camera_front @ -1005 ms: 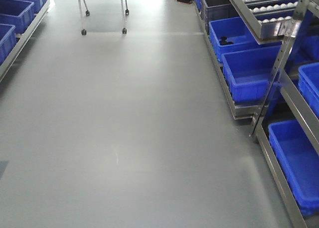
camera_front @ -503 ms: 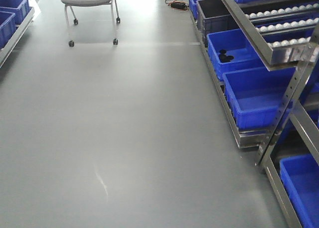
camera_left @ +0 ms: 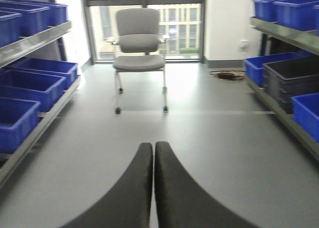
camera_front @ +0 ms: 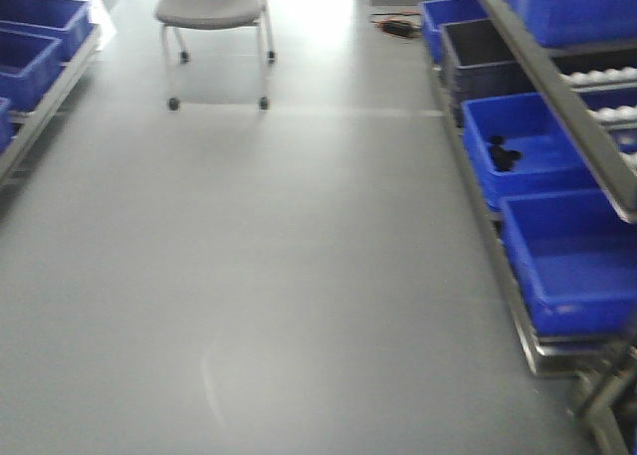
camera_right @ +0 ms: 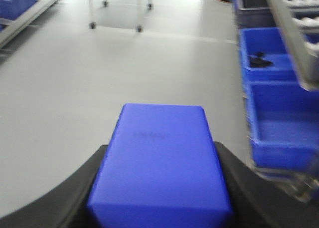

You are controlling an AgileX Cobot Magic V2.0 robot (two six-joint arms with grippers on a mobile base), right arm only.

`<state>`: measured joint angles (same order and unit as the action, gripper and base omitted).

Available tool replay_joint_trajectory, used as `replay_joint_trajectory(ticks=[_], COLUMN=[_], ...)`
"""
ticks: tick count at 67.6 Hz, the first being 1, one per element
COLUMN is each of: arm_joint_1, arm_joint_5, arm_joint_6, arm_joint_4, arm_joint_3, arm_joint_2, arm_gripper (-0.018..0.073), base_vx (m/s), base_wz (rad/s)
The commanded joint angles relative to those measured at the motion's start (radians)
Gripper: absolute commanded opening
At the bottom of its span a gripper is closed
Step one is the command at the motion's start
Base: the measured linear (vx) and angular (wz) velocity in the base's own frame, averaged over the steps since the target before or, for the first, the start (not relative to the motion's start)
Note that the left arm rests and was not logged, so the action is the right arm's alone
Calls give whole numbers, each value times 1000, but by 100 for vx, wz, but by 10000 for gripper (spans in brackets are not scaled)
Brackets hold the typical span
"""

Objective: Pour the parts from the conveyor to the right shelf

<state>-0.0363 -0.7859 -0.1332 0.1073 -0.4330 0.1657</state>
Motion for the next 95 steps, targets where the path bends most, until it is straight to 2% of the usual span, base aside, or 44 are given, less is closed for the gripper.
replay_joint_trajectory(ticks=[1,57,66,95], arm_joint_1=[6,6,49,48], arm_joint_5=[73,66,66,66], arm_joint_6=[-10,-10,-10,-10], arm_joint_4=[4,4,5,4], arm_joint_3=[-26,-26,-26,-26], arm_joint_2=[15,15,15,15], arm_gripper=[-6,-6,-6,-6], base_vx=[28,21,20,19], base_wz=[58,75,74,72])
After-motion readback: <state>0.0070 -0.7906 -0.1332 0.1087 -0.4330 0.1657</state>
